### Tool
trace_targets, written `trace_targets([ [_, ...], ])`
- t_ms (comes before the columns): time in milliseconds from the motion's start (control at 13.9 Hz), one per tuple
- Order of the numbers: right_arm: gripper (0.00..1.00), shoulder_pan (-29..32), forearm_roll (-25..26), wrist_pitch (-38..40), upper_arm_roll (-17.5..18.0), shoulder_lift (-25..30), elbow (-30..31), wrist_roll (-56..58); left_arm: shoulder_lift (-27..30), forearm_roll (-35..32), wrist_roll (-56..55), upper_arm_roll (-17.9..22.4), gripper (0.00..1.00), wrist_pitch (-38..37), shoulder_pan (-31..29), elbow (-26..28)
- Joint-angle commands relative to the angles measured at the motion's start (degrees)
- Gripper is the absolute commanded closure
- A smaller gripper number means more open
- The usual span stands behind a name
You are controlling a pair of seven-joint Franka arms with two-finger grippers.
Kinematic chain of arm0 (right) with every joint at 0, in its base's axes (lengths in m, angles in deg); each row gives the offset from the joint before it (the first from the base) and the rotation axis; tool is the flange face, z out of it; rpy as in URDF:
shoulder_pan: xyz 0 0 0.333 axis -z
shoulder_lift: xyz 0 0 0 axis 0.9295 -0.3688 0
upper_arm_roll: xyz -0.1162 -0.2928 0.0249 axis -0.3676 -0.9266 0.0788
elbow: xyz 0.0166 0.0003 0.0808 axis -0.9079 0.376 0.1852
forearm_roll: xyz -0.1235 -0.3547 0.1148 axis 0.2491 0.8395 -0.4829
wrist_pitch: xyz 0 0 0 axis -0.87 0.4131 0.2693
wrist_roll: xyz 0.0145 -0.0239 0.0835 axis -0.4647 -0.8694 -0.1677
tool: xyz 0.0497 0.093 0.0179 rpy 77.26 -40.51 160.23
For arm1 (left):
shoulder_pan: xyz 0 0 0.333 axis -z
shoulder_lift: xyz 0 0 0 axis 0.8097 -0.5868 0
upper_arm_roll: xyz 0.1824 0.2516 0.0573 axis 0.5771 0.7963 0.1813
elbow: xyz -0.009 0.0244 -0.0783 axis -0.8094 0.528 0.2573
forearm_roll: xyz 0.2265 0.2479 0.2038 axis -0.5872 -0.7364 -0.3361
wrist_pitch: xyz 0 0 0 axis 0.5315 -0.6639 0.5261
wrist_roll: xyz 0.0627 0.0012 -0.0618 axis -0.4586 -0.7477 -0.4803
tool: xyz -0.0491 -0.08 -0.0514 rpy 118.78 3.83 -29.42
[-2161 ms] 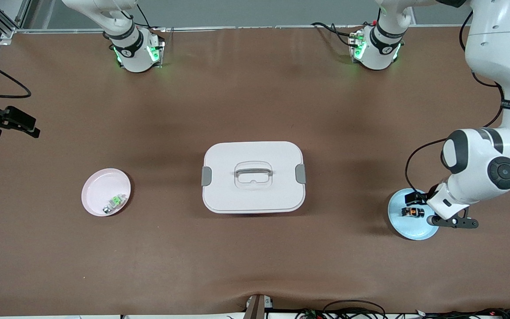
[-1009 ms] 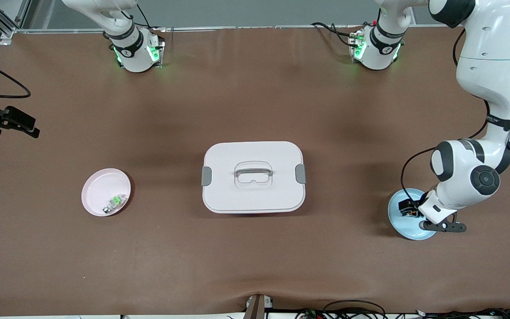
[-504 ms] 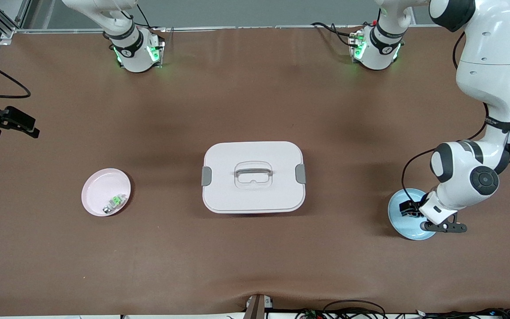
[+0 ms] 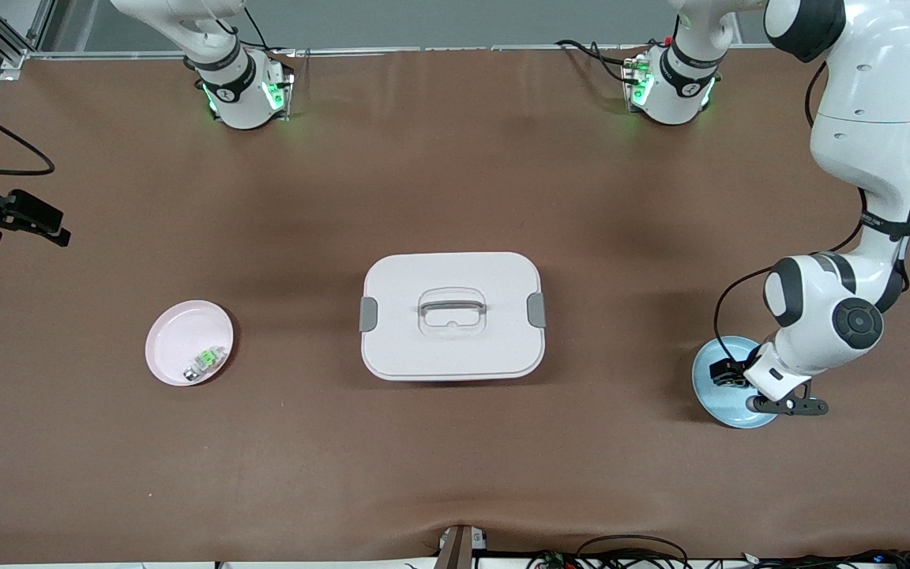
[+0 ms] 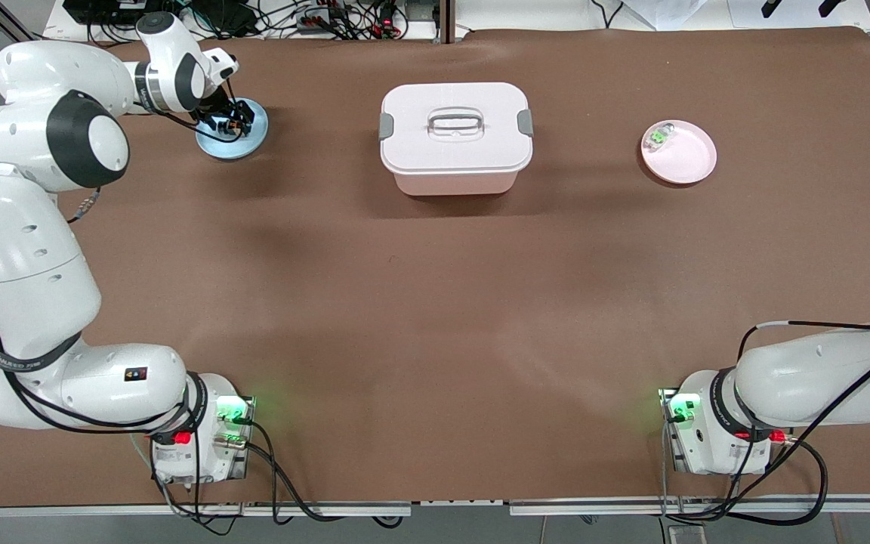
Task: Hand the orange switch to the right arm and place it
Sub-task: 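Close the left gripper on the black-orange switch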
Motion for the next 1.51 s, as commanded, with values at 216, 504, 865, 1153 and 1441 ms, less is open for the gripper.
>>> trace_targets([
  [216, 0.0, 0.1, 0.71, -0.33, 0.09, 1.11, 1.1, -0.15, 0.22, -0.65, -0.26, -0.15, 0.49, 0.73, 0.11, 1.0],
  [504, 0.0, 0.1, 0.71, -0.51, 0.09, 1.11, 1.18, -0.15, 3.19, -0.56, -0.08, -0.5, 0.87, 0.12, 0.29, 2.23],
  [865, 0.0, 0.1, 0.71, -0.51, 0.09, 1.11, 1.18, -0.15, 11.19, 0.15, -1.05, -2.96, 0.88, -11.98, 0.2, 1.79],
  [1153, 0.0, 0.01, 0.71, -0.51, 0.09, 1.11, 1.1, -0.15, 16.11, 0.23, -6.84, -6.47, 0.88, -20.87, 0.2, 1.61],
  [1441, 0.0, 0.1, 0.71, -0.51, 0.18, 1.11, 1.1, -0.15, 19.11, 0.23, -15.62, -10.77, 0.88, -25.98, 0.29, 1.18],
])
